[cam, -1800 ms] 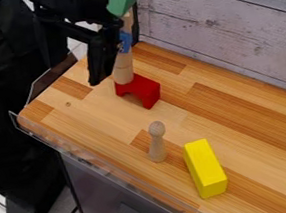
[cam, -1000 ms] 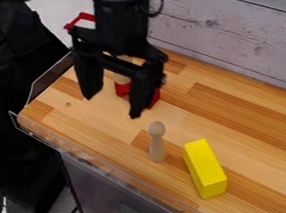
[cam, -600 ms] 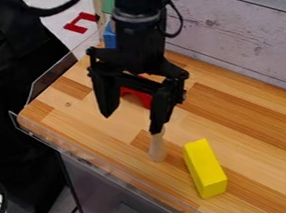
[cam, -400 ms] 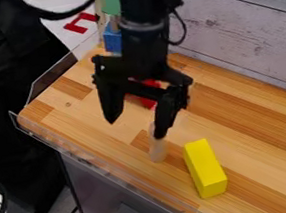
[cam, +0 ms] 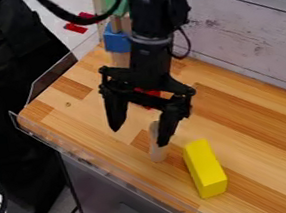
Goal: Take the cylinder and place it on the other side of the table
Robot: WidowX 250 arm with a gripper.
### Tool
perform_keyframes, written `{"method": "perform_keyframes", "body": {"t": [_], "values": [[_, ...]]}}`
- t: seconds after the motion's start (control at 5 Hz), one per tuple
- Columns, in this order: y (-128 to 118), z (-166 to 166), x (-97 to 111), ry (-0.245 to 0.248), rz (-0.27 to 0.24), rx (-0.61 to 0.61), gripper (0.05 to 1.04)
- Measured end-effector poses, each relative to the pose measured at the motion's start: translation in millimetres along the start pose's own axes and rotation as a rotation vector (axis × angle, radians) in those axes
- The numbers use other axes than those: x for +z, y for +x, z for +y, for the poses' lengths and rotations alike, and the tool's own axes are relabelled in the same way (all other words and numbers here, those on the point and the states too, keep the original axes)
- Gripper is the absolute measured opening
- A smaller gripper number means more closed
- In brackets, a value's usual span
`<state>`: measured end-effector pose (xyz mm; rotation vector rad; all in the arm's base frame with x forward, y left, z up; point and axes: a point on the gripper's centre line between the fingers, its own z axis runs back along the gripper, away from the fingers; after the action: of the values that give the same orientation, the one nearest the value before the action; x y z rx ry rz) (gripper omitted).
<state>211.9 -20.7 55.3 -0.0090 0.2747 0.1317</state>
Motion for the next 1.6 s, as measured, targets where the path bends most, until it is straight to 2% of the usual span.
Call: {"method": "perform_keyframes", "body": {"t": [0.6, 0.8, 1.0, 1.4, 1.6], "values": [[13, -2, -1, -0.008, -0.016, -0.009, 0.999], [17, 0, -8, -0.009, 0.001, 0.004, 0.998], [25, 3, -11, -0.015, 0.004, 0.012, 0.95], [31, 4, -20, -0.008, 0.037, 0.025, 0.375], [29, 5, -20, 0.002, 0.05, 0.024, 0.333]]}}
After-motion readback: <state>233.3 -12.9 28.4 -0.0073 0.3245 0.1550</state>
